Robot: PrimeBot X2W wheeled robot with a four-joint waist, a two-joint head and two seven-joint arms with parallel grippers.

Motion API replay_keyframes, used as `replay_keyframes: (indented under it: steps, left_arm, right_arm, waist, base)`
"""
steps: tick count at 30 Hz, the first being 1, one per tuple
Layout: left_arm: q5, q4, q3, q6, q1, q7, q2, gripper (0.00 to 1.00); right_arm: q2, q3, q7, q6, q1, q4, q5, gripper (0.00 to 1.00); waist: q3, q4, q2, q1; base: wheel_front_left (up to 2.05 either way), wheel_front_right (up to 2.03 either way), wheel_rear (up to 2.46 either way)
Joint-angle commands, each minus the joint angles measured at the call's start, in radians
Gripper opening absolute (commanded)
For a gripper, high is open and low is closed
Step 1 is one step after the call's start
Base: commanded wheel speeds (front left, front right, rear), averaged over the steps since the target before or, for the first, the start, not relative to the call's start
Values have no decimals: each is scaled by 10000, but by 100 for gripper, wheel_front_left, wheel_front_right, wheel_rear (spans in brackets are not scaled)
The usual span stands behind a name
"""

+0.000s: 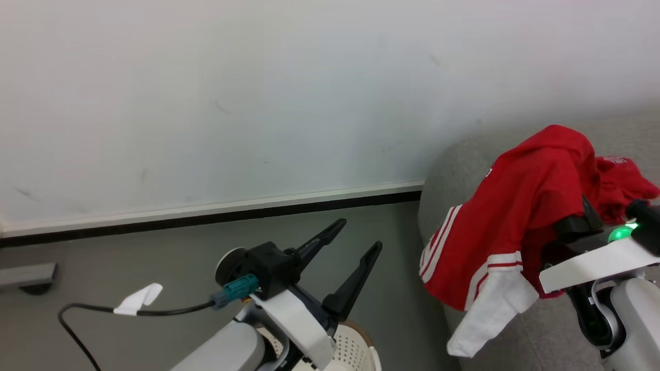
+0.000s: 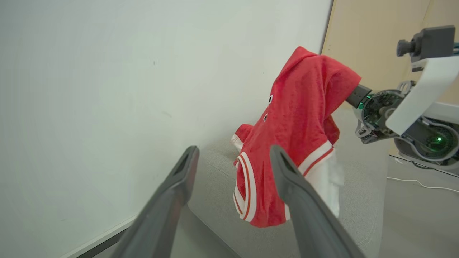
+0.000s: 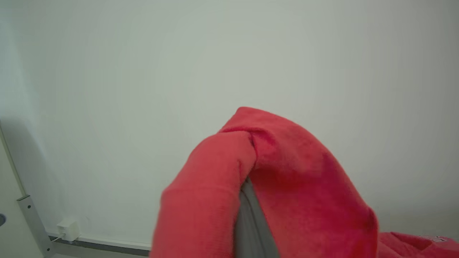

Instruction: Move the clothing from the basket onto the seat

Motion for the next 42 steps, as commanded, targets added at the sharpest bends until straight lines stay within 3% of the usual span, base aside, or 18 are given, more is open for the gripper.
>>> replay_keyframes:
  steps: [1, 13, 23, 34, 42]
  left_arm:
    - [58, 79, 9, 6, -55, -58, 80, 100]
    - [208, 798, -36, -161, -443, -275, 32, 100]
    - [509, 982, -199, -236, -731, -400, 62, 100]
    - [711, 807, -330, -299, -982, -501, 173, 100]
    - [1139, 358, -402, -461, -1669, -228, 533, 100]
  right_arm:
    - [-67, -114, -31, 6, -23, -159, -28, 0]
    - [-322, -844, -30, 6, 354, -1024, -320, 0]
    - [-63, -1382, -31, 6, 769, -1573, -525, 0]
    - [213, -1925, -31, 6, 715, -2098, -591, 0]
    - [276, -2712, -30, 6, -329, -2445, -677, 0]
  waist:
    - [194, -580, -1, 0]
    - [604, -2418, -1, 0]
    - [1051, -3407, -1, 0]
    - [1714, -3471, -1, 0]
    - [3533, -2825, -1, 0]
  base:
    - [0, 0, 0]
    - [0, 0, 0]
    - [0, 0, 0]
    - [0, 0, 0]
    - [0, 0, 0]
